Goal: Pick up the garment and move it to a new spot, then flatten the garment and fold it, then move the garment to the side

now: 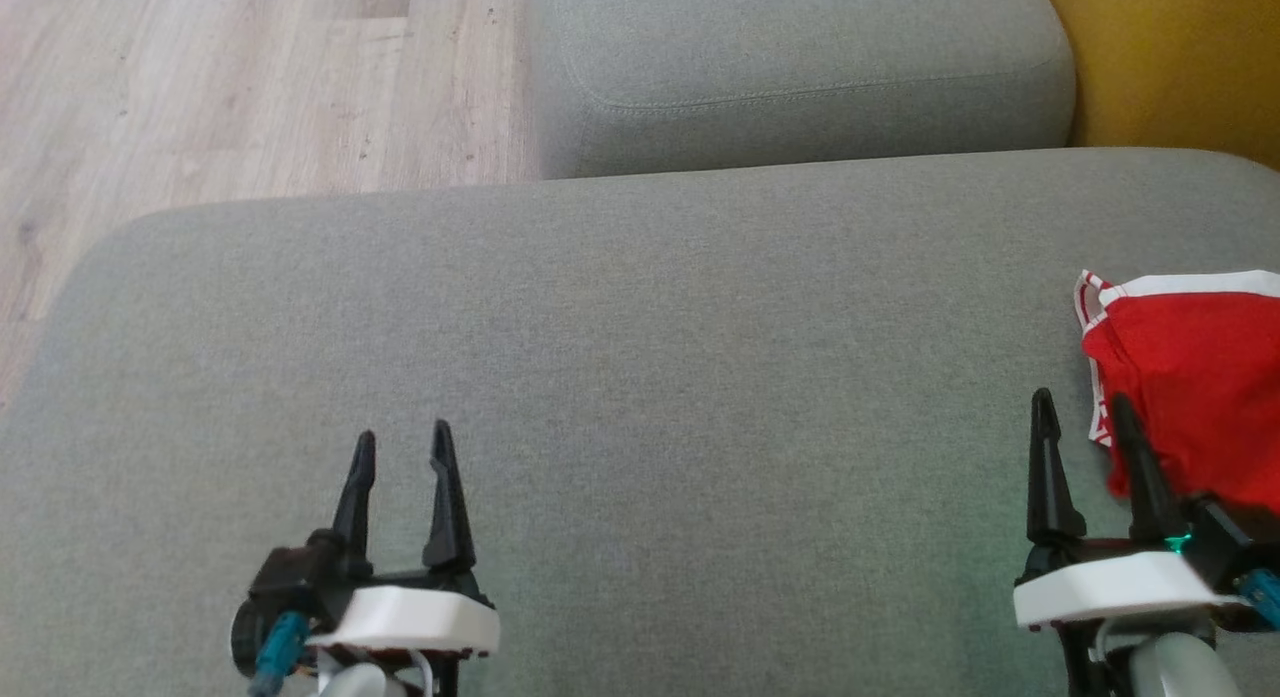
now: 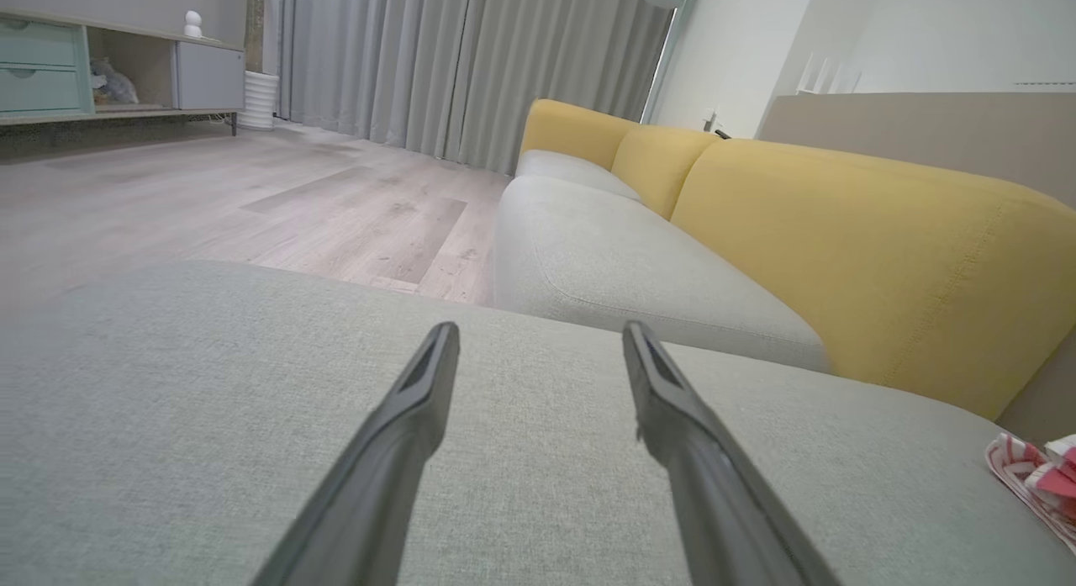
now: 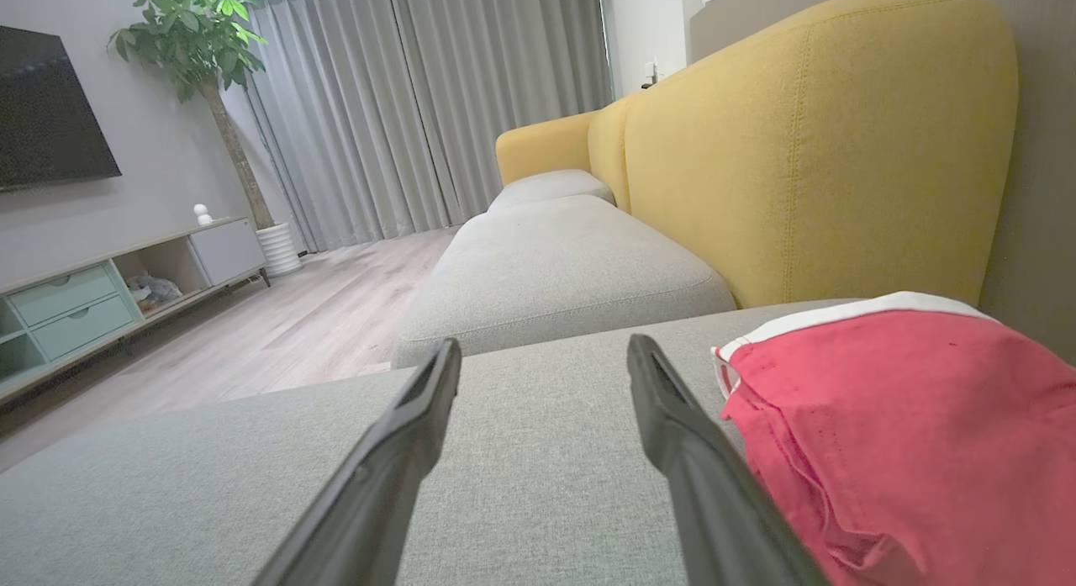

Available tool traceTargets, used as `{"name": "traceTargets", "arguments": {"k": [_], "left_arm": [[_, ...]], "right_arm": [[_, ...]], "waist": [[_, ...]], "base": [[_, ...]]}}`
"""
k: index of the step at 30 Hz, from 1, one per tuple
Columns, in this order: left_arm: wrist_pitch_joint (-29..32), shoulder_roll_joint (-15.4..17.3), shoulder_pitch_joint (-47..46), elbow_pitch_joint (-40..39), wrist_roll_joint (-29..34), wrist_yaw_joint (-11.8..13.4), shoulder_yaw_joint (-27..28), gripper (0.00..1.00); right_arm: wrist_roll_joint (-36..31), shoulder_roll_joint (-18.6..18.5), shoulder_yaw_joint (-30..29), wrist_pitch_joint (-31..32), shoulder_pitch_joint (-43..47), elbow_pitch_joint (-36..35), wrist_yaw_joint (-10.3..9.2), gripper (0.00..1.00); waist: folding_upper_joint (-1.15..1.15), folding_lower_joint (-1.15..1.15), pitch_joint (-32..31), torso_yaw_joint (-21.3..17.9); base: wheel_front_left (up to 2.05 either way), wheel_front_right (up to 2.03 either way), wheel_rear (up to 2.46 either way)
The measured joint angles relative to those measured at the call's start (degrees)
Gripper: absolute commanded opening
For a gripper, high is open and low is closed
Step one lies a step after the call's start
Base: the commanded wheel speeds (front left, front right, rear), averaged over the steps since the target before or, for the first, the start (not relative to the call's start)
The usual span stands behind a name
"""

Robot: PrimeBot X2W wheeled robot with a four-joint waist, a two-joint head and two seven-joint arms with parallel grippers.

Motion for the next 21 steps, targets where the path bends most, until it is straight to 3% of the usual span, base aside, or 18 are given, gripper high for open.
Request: {"name": "traceTargets", "arguments": {"k": [21], "left_arm": [[0.0,0.0,0.0,0.6,-1.9,-0.3,0.9,1.00]], "right_arm": [[-0.1,0.0,0.2,-0.2,0.0,0.0,0.00,1.00]], "waist": [[0.00,0.00,-0.1,-0.1]], "base": [[0.00,0.00,0.00]]}}
